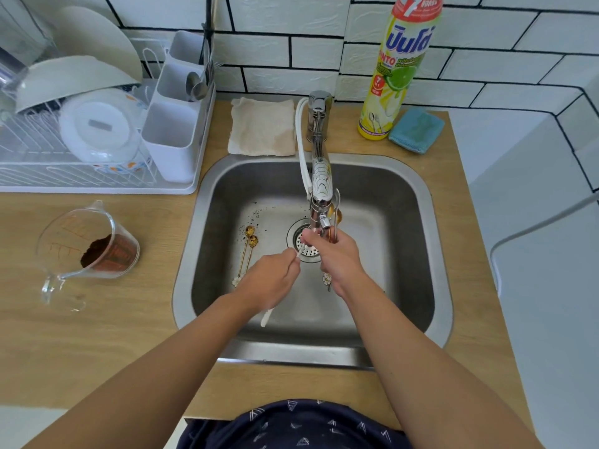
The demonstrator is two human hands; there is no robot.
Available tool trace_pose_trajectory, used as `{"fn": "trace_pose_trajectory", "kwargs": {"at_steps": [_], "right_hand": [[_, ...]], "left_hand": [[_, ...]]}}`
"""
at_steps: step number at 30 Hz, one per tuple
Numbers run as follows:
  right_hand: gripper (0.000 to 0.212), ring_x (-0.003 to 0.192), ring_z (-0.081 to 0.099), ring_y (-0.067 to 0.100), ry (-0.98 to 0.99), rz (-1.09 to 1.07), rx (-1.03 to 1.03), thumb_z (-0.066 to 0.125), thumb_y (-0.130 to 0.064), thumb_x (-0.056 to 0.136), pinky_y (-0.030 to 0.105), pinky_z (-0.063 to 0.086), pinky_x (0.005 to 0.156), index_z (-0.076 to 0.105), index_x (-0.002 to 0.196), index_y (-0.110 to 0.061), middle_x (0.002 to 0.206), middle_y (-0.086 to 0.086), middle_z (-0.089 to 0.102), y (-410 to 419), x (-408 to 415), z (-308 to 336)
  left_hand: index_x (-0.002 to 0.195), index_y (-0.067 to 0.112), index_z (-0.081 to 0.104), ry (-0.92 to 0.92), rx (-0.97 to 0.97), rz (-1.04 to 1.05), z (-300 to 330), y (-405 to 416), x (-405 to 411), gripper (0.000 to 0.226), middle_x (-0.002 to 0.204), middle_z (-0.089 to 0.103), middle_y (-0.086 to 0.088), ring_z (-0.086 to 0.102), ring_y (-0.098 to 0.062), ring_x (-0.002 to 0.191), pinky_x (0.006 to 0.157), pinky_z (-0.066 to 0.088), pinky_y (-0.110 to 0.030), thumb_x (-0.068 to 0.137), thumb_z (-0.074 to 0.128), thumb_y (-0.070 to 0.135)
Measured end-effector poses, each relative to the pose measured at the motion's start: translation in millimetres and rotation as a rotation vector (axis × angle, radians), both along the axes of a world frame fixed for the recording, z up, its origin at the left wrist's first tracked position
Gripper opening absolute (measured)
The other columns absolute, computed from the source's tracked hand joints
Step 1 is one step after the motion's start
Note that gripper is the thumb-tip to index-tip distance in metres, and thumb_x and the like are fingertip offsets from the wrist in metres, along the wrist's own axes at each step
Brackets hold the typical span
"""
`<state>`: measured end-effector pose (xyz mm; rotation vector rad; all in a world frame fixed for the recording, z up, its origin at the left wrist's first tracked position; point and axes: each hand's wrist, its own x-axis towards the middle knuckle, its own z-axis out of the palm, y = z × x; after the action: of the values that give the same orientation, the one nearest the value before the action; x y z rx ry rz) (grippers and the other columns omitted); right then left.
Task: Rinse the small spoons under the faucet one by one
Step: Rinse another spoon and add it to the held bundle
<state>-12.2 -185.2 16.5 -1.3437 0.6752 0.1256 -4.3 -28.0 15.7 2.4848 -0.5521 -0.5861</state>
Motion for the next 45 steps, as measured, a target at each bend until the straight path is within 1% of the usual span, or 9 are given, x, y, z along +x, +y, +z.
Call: {"fn": "trace_pose_trajectory", "kwargs": {"at_steps": [4,8,14,19,24,31,36,42,45], "right_hand": [[0.019,0.067,0.068,-0.004,-0.047,0.011,-0.16,0.067,-0.025,0.099,0.01,0.047,0.06,0.076,0.084,-0.018,0.076,-0.008,0.079,-3,1,-2],[0.01,0.095,0.072,0.006,-0.088,0.15,-0.209,0.064,-0.023,0.099,0.025,0.051,0.087,0.073,0.096,-0.024,0.085,-0.014,0.079,-7,-3,-4],[0.01,0.051,0.053,-0.007,-0.064,0.115,-0.139,0.077,-0.031,0.09,0.009,0.039,0.049,0.074,0.095,-0.024,0.06,-0.024,0.062,-5,-7,-7],[0.018,0.067,0.064,-0.013,-0.017,0.119,-0.138,0.058,-0.031,0.104,0.019,0.042,0.067,0.073,0.1,-0.021,0.082,-0.013,0.08,3,-7,-2],[0.014,0.045,0.039,0.004,0.03,0.165,-0.009,0.062,-0.023,0.099,0.022,0.03,0.046,0.068,0.108,-0.032,0.095,-0.009,0.081,2,-9,6],[0.022,0.045,0.045,0.0,0.058,0.093,-0.024,0.057,-0.037,0.104,0.023,0.031,0.054,0.073,0.102,-0.022,0.092,-0.008,0.081,4,-5,10],[0.027,0.042,0.021,0.005,-0.035,0.174,0.334,0.048,-0.028,0.11,0.02,0.023,0.042,0.067,0.123,-0.014,0.117,0.002,0.078,-10,-13,11],[0.023,0.047,0.018,0.011,0.013,0.118,0.164,0.072,-0.034,0.096,0.024,0.018,0.044,0.082,0.078,-0.024,0.096,0.014,0.062,-11,-10,13],[0.026,0.052,0.015,0.015,0.042,0.117,0.117,0.071,-0.038,0.096,0.032,0.015,0.052,0.082,0.075,-0.028,0.111,0.028,0.073,-7,-10,12]], "left_hand": [[0.082,0.024,0.04,0.013,0.027,-0.018,1,2,0,0.031,0.066,0.048,0.004,0.051,-0.017,0.064,0.06,0.034,-0.034,0.107,0.028,0.039],[0.081,0.025,0.04,0.004,0.104,-0.034,3,4,3,0.033,0.067,0.048,0.004,0.052,-0.022,0.067,0.061,0.035,-0.036,0.107,0.027,0.042],[0.088,0.022,0.049,-0.034,0.202,-0.108,11,7,3,0.038,0.07,0.053,0.001,0.057,-0.023,0.071,0.068,0.049,-0.039,0.107,0.024,0.044],[0.08,0.027,0.044,-0.057,0.235,-0.14,9,4,6,0.037,0.066,0.049,0.005,0.052,-0.019,0.067,0.061,0.039,-0.035,0.107,0.024,0.045],[0.077,0.027,0.041,-0.1,0.267,-0.179,10,8,12,0.038,0.064,0.046,0.005,0.052,-0.019,0.065,0.061,0.041,-0.035,0.107,0.023,0.043],[0.068,0.029,0.039,-0.123,0.256,-0.193,15,9,10,0.05,0.062,0.046,0.008,0.048,-0.016,0.062,0.061,0.042,-0.036,0.103,0.021,0.059],[0.062,0.025,0.06,-0.041,0.117,-0.084,15,19,18,0.06,0.057,0.059,0.007,0.056,-0.006,0.062,0.061,0.036,-0.028,0.105,0.028,0.051],[0.104,0.032,0.053,-0.168,0.112,-0.036,18,24,14,0.034,0.064,0.063,0.007,0.058,-0.012,0.06,0.057,0.043,-0.031,0.103,0.03,0.057],[0.105,0.029,0.051,-0.172,0.111,-0.079,19,23,12,0.032,0.068,0.066,0.003,0.059,-0.014,0.058,0.055,0.045,-0.03,0.102,0.036,0.057]]}}
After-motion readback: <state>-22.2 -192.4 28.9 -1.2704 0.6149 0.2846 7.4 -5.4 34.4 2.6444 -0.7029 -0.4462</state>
